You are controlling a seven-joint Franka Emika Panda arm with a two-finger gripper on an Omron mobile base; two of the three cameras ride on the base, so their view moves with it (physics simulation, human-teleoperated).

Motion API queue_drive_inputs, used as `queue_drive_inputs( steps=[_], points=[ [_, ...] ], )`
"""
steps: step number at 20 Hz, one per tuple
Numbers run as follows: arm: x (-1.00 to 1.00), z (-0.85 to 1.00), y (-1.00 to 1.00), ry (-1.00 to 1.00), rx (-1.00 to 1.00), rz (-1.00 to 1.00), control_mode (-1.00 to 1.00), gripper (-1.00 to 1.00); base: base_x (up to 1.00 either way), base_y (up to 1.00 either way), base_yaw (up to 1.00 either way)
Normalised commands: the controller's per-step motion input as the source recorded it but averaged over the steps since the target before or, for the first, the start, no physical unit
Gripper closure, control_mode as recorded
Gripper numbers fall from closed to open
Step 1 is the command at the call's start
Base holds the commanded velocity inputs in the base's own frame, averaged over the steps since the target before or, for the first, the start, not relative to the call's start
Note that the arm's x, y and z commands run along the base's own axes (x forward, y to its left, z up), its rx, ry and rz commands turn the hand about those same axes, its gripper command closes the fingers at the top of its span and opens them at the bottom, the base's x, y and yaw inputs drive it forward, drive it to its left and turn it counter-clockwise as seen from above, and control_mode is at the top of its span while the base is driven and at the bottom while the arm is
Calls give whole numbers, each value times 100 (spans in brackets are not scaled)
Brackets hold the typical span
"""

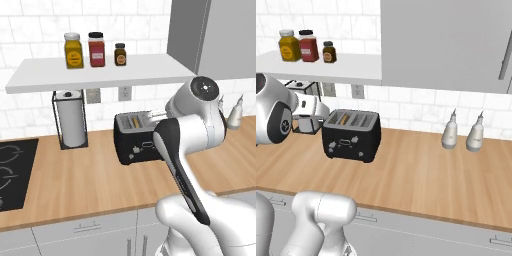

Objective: Start the toaster. Once the lever pops up, take the bread to the plate on the dining counter.

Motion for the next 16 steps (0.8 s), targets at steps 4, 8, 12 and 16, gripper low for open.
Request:
queue_drive_inputs(
  steps=[4, 8, 12, 16],
  points=[
    [0, 0, 0, 0, 0, 0, -100, -100, 0, 0, 0],
    [0, 0, 0, 0, 0, 0, -100, -100, 0, 0, 0],
    [0, 0, 0, 0, 0, 0, -100, -100, 0, 0, 0],
    [0, 0, 0, 0, 0, 0, -100, -100, 0, 0, 0]
  ],
)
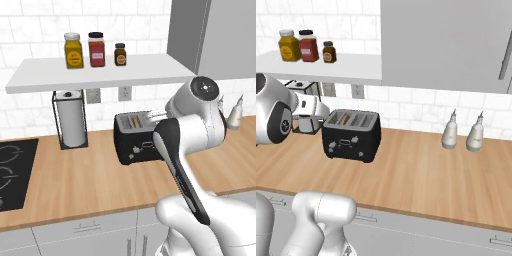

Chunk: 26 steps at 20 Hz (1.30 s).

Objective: Start the toaster. Once the lever pops up, take the bread to the plate on the dining counter.

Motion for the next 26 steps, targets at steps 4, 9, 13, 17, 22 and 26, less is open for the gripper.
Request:
queue_drive_inputs(
  steps=[4, 9, 13, 17, 22, 26],
  points=[
    [0, 0, 0, 0, 0, 0, -100, -100, 0, 0, 0],
    [0, 0, 0, 0, 0, 0, -100, -100, 0, 0, 0],
    [0, 0, 0, 0, 0, 0, -100, -100, 0, 0, 0],
    [0, 0, 0, 0, 0, 0, -100, -100, 0, 0, 0],
    [0, 0, 0, 0, 0, 0, -100, -100, 0, 0, 0],
    [0, 0, 0, 0, 0, 0, -100, -100, 0, 0, 0]
  ],
)
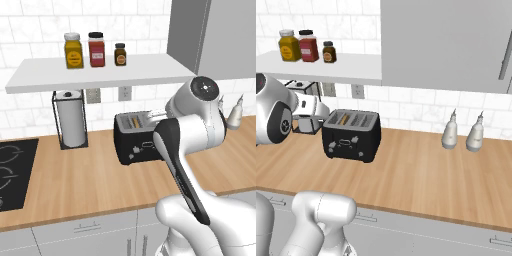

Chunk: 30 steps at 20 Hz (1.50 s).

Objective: Start the toaster. Once the lever pops up, take the bread to the plate on the dining counter.

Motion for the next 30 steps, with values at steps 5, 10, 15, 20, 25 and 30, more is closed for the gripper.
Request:
queue_drive_inputs(
  steps=[5, 10, 15, 20, 25, 30],
  points=[
    [0, 0, 0, 0, 0, 0, -100, -100, 0, 0, 0],
    [0, 0, 0, 0, 0, 0, -100, -100, 0, 0, 0],
    [0, 0, 0, 0, 0, 0, -100, -100, 0, 0, 0],
    [0, 0, 0, 0, 0, 0, -100, -100, 0, 0, 0],
    [0, 0, 0, 0, 0, 0, -100, -100, 0, 0, 0],
    [0, 0, 0, 0, 0, 0, -100, -100, 0, 0, 0]
  ],
)
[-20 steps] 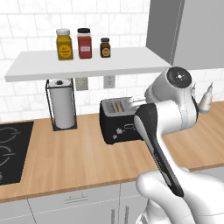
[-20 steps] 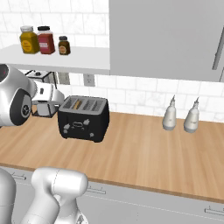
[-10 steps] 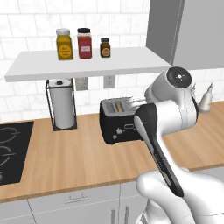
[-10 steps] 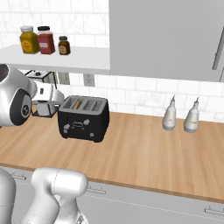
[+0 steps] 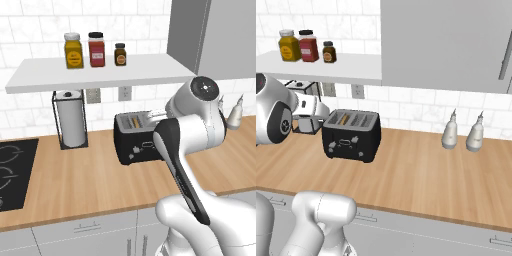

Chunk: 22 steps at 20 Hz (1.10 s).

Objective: Start the toaster. Once the lever pops up, take the bread to the plate on the dining counter.

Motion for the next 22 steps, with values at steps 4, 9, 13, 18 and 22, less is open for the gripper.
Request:
queue_drive_inputs(
  steps=[4, 9, 13, 18, 22],
  points=[
    [0, 0, 0, 0, 0, 0, -100, -100, 0, 0, 0],
    [0, 0, 0, 0, 0, 0, -100, -100, 0, 0, 0],
    [0, 0, 0, 0, 0, 0, -100, -100, 0, 0, 0],
    [0, 0, 0, 0, 0, 0, -100, -100, 0, 0, 0],
    [0, 0, 0, 0, 0, 0, -100, -100, 0, 0, 0]
  ],
)
